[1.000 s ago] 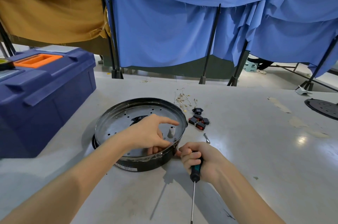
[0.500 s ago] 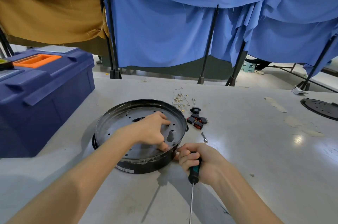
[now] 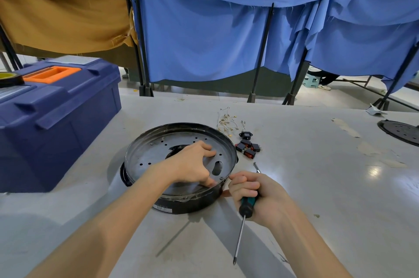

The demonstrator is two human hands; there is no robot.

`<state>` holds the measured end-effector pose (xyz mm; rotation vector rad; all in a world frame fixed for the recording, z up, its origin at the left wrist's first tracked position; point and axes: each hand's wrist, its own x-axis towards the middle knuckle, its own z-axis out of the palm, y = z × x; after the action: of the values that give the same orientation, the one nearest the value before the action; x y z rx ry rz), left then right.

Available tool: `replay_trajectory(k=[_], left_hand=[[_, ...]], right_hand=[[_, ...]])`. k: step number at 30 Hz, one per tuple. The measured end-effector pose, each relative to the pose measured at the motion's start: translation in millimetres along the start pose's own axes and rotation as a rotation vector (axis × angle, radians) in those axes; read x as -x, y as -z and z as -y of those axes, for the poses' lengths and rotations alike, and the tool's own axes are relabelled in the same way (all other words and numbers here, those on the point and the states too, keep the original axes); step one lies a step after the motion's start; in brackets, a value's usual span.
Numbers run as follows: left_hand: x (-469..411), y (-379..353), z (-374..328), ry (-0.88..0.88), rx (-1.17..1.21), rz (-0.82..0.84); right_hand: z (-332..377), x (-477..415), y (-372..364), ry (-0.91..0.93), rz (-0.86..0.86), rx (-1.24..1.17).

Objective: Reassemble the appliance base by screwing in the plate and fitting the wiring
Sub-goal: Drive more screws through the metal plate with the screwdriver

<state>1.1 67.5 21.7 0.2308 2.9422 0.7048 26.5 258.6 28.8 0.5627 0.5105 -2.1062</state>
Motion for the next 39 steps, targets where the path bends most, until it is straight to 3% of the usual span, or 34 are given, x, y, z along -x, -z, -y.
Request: replay_trajectory(k=[16, 19, 22, 26, 30, 32, 35, 39], left_hand=[[1.2, -2.6, 0.0, 0.013, -0.001, -0.005], [1.9, -3.9, -0.1, 0.011, -0.021, 0.001], [3.7, -4.6, 0.4, 0.016, -0.061, 0.003], [8.3, -4.3, -7.3, 0.021, -0.236, -0.022], [9.4, -8.8, -19.7, 0.024, -0.321, -0.045], [10.6, -10.6, -25.6, 0.030, -0.339, -0.058], [14.9, -13.9, -34.4, 0.059, -0.386, -0.077], [23.3, -21.0, -47.6, 0.088, -0.445, -0.089]], right_hand=[[1.1, 1.2, -1.3, 0.006, -0.001, -0.015], [5.8, -0.7, -1.8, 0.100, -0.078, 0.096], [25.1, -3.4, -7.2, 0.349, -0.186, 0.229], [53.1, -4.4, -20.3, 0.684, -0.308, 0.653], [53.5, -18.9, -21.9, 0.655, -0.334, 1.339], [48.1, -29.9, -18.6, 0.681, -0.317, 1.570], [48.3, -38.5, -14.8, 0.762, -0.268, 1.770], [59.2, -36.3, -13.1, 0.722, -0.165, 1.815]])
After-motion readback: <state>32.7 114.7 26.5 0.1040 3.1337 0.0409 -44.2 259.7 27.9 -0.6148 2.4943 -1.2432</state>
